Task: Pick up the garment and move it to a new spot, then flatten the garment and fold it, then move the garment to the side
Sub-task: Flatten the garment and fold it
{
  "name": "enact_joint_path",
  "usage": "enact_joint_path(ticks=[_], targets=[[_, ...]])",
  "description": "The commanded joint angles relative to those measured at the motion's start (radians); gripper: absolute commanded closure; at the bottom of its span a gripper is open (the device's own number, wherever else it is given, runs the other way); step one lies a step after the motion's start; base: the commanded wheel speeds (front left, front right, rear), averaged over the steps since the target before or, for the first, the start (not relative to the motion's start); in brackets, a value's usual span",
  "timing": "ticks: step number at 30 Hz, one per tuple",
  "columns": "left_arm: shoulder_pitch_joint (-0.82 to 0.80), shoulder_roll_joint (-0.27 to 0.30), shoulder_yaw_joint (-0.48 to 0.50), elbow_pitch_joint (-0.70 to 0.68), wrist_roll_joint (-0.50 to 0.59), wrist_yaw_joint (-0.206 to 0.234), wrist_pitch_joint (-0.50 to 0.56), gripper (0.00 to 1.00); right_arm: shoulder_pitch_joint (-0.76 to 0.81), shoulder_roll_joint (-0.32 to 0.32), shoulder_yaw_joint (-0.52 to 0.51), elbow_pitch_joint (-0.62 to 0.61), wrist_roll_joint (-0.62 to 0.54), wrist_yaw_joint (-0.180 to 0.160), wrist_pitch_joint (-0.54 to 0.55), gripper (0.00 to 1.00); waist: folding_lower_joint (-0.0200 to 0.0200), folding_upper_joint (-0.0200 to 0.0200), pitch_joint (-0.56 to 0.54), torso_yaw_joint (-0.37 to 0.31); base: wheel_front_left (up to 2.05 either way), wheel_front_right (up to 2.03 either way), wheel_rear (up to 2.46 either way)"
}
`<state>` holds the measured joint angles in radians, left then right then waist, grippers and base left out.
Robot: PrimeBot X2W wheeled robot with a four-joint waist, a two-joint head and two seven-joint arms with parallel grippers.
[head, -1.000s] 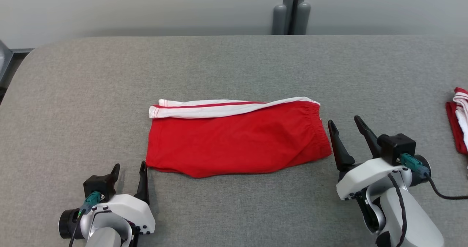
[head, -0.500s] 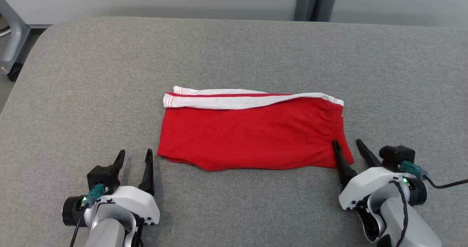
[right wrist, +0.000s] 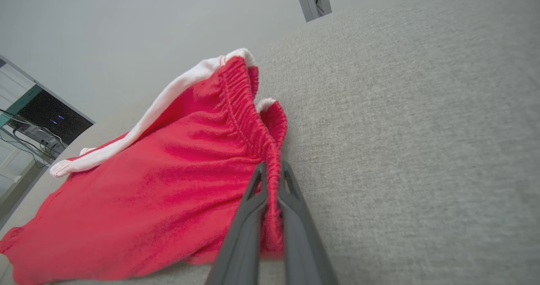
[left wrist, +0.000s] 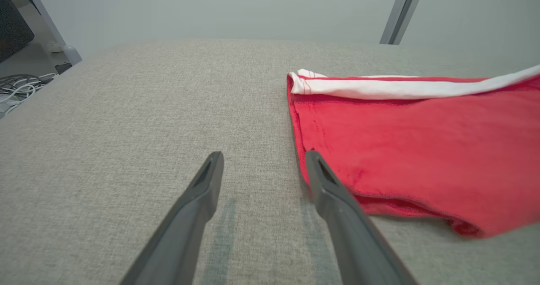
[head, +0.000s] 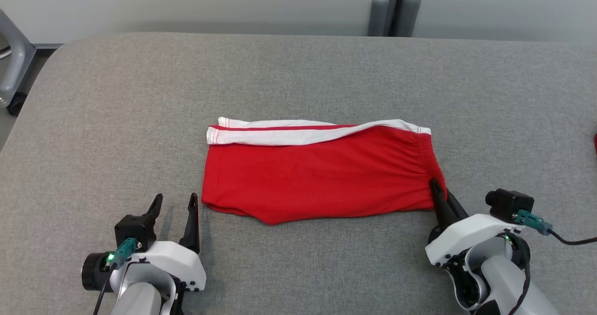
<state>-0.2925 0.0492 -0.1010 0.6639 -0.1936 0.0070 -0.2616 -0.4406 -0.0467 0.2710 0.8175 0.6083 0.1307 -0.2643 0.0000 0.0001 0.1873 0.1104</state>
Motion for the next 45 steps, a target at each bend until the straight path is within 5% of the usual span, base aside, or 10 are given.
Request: enact_joint_path(ticks=[1,11,23,36,38,40,45], targets=[[0.01,0.004,-0.001,-0.004,0.003,0.004,-0.004,0.0,0.009,-0.009,-0.019,-0.015,-0.008,0.0,0.001,1.0,0.0,-0.0001,-0.008,-0.005,0.0,0.0,0.0],[0.05,0.004,-0.034,-0.004,-0.022,0.009,-0.004,0.0,-0.002,-0.006,-0.065,-0.134,-0.118,0.0,0.001,1.0,0.0,-0.0001,-0.059,-0.018,0.0,0.0,0.0],[0.053,0.004,-0.149,0.003,-0.084,0.019,-0.004,0.0,-0.116,-0.009,0.28,-0.171,0.01,0.0,0.015,1.0,0.0,-0.0001,-0.075,0.131,0.0,0.0,0.0],[0.01,0.004,-0.285,-0.004,-0.133,0.033,-0.004,0.0,-0.241,-0.008,0.439,0.024,0.06,0.0,0.005,1.0,0.0,-0.0001,-0.058,0.321,0.0,0.0,0.0],[0.007,0.003,-0.303,-0.004,-0.141,0.039,-0.004,0.0,-0.259,-0.007,0.465,0.046,0.068,0.0,0.005,0.82,0.0,-0.0001,-0.054,0.335,0.0,0.0,0.0],[0.002,0.004,-0.316,-0.001,-0.147,0.044,-0.004,0.0,-0.267,-0.007,0.496,0.048,0.093,0.0,0.002,0.0,0.0,-0.0001,-0.052,0.341,0.0,0.0,0.0],[-0.011,0.003,-0.322,0.006,-0.147,0.056,-0.004,0.0,-0.287,-0.01,0.518,0.029,0.119,0.0,-0.003,0.0,0.0,-0.0001,-0.055,0.32,0.0,0.0,0.0]])
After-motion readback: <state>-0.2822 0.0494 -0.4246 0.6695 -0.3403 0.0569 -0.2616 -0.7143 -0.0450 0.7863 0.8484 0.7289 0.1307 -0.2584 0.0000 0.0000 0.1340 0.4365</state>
